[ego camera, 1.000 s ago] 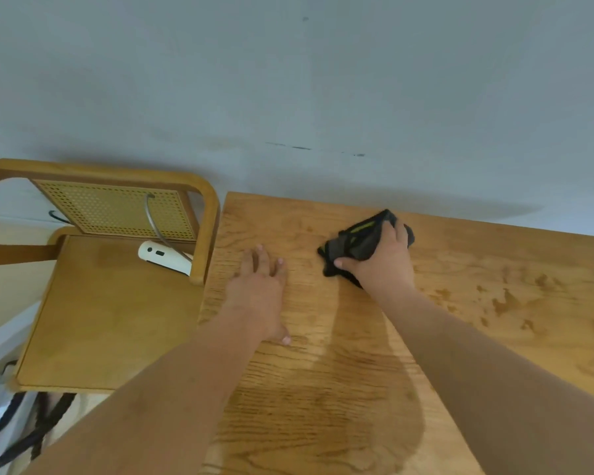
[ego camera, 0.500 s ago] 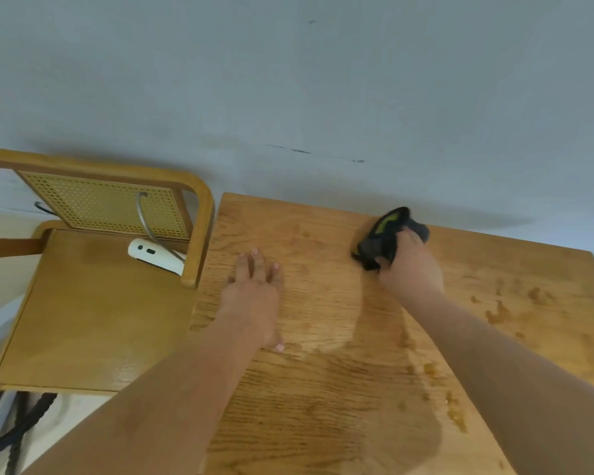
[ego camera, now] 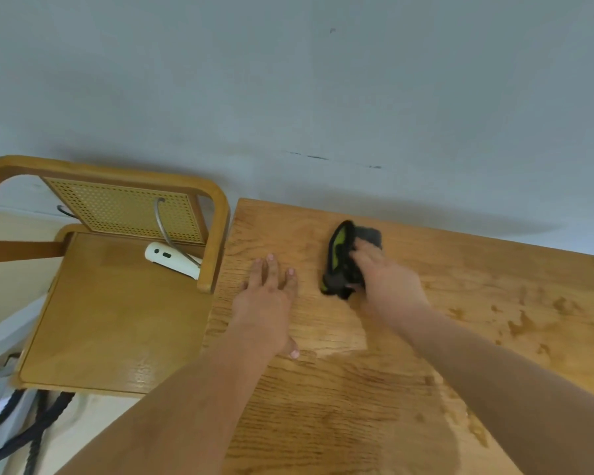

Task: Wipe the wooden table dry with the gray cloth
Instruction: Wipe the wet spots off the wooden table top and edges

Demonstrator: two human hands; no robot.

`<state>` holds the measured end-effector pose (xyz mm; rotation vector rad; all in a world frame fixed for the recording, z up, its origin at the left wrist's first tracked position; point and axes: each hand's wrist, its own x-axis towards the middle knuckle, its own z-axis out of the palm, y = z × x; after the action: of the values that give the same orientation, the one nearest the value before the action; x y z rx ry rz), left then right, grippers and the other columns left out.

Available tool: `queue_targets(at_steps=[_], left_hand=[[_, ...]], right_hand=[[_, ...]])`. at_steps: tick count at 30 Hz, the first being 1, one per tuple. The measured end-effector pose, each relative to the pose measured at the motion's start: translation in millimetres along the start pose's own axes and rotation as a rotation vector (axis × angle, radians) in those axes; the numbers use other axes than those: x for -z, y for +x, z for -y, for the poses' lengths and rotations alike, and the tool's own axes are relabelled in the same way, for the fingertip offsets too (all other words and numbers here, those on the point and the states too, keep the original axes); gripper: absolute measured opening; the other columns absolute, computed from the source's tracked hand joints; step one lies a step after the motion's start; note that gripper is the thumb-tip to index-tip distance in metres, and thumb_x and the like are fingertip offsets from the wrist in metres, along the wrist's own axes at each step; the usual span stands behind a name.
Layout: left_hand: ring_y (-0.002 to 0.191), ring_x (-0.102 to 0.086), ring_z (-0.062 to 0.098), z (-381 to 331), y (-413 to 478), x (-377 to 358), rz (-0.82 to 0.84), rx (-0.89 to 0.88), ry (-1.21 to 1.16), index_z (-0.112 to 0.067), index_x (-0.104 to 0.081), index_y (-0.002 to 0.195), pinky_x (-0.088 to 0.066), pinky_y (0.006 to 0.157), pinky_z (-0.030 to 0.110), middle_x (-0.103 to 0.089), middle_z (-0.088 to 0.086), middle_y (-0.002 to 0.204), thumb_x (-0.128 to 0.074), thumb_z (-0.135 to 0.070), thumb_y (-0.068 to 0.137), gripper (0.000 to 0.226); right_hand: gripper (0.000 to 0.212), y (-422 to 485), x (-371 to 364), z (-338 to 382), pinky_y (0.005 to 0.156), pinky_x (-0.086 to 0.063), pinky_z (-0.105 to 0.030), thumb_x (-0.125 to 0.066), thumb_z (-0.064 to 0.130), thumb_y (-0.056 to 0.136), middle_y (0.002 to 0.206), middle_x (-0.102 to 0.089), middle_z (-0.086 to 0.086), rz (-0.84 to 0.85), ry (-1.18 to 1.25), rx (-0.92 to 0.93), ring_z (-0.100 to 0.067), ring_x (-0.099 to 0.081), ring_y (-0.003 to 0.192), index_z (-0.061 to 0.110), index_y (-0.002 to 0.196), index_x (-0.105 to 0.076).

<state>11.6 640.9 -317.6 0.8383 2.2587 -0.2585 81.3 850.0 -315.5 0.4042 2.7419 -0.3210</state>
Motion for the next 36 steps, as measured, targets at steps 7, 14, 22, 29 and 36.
queue_targets(at_steps=[7, 14, 22, 29, 36], left_hand=[[0.156, 0.02, 0.034, 2, 0, 0, -0.021, 0.005, 0.011, -0.027, 0.02, 0.16, -0.033, 0.119, 0.047, 0.034, 0.011, 0.165, -0.08, -0.072, 0.068, 0.143], [0.157, 0.015, 0.033, 4, 0, -6, -0.068, 0.004, -0.007, -0.034, 0.007, 0.163, -0.045, 0.111, 0.049, 0.026, 0.008, 0.169, -0.083, -0.074, 0.061, 0.141], [0.158, 0.014, 0.031, 6, -18, -25, -0.153, 0.036, -0.16, -0.017, 0.006, 0.163, -0.021, 0.126, 0.049, 0.021, 0.013, 0.17, -0.086, -0.066, 0.065, 0.143], [0.157, 0.012, 0.039, -9, -51, -33, -0.214, -0.107, 0.047, -0.01, 0.005, 0.162, -0.007, 0.128, 0.053, 0.02, 0.02, 0.168, -0.069, -0.018, 0.092, 0.103], [0.158, 0.007, 0.033, -52, -56, -18, -0.064, -0.202, -0.005, -0.011, -0.006, 0.164, -0.007, 0.129, 0.048, 0.013, 0.016, 0.171, -0.073, -0.035, 0.092, 0.101]], right_hand=[[0.054, 56, -3, 38, 0.12, -0.034, -0.045, -0.063, 0.033, 0.1, 0.17, -0.021, -0.006, -0.171, 0.289, -0.36, -0.022, -0.014, 0.158, 0.013, 0.146, -0.044], [0.059, 27, -21, 62, 0.119, -0.034, -0.037, -0.063, 0.025, 0.099, 0.17, -0.024, 0.003, -0.11, 0.279, -0.087, -0.013, -0.015, 0.158, 0.018, 0.153, -0.041], [0.073, -84, -55, 82, 0.122, -0.03, -0.03, -0.063, 0.023, 0.098, 0.172, -0.015, 0.003, -0.065, 0.282, -0.208, -0.011, -0.007, 0.158, 0.017, 0.161, -0.027], [0.072, -157, -88, 104, 0.128, -0.016, -0.029, -0.063, 0.017, 0.096, 0.172, -0.014, 0.004, -0.032, 0.26, -0.2, -0.011, -0.006, 0.159, 0.017, 0.16, -0.03], [0.062, -155, -61, 17, 0.116, -0.037, -0.028, -0.06, 0.009, 0.099, 0.172, -0.014, 0.01, 0.002, 0.151, -0.209, -0.005, -0.007, 0.157, 0.024, 0.154, -0.037]])
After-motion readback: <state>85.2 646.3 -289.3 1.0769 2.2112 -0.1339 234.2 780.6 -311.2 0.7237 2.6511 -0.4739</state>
